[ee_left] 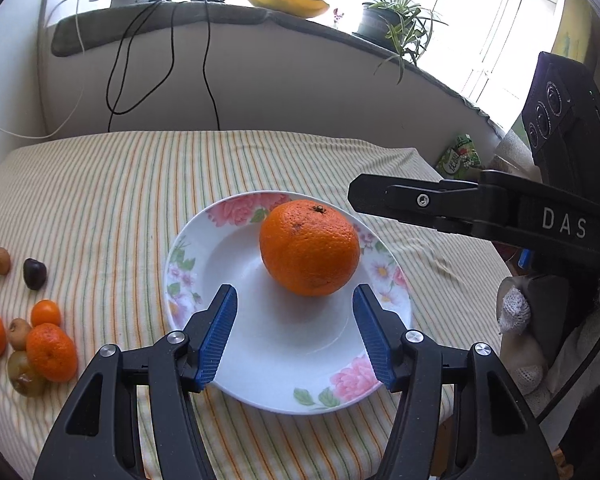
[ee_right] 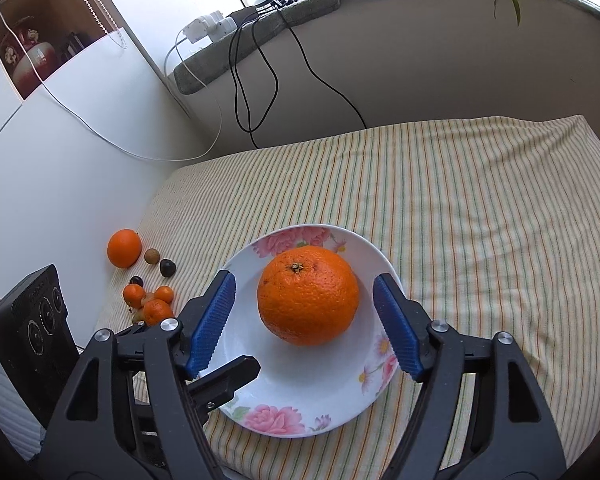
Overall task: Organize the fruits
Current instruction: 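Move the left tool to the second large orange and grasp it, then lift the second orange with the left tool and set it on the plate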
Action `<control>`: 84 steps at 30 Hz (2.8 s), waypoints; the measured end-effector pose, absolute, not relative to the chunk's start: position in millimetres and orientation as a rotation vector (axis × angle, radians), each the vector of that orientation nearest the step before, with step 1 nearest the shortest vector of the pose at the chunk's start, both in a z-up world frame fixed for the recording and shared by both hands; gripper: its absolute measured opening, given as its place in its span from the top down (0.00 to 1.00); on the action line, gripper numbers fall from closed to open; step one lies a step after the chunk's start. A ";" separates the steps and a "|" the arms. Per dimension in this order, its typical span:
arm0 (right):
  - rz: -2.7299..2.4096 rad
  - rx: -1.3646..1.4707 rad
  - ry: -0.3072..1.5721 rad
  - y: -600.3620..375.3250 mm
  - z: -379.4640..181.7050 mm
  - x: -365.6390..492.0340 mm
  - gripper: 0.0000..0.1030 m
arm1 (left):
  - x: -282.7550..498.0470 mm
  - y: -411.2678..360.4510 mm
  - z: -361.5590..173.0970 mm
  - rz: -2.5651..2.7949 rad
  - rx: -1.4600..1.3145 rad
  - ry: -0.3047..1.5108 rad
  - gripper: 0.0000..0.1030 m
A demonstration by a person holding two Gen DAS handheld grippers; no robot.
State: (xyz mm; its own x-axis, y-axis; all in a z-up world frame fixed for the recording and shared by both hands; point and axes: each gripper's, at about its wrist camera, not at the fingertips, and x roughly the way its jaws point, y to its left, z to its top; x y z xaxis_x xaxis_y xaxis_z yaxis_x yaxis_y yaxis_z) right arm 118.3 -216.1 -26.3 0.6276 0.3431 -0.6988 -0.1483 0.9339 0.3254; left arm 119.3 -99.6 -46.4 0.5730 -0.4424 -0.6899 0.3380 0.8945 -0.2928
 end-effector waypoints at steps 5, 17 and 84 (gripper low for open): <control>0.287 0.199 0.807 -208.4 -15.6 108.5 0.24 | 104.7 -81.4 -39.7 -0.423 -0.125 0.801 0.39; 0.346 0.059 0.755 -155.2 0.1 96.7 0.20 | 70.6 -17.0 -31.6 -0.264 -0.129 0.733 0.31; 0.835 0.306 1.284 182.9 -135.0 292.9 0.36 | 149.2 199.9 -95.5 0.148 -0.346 0.756 0.38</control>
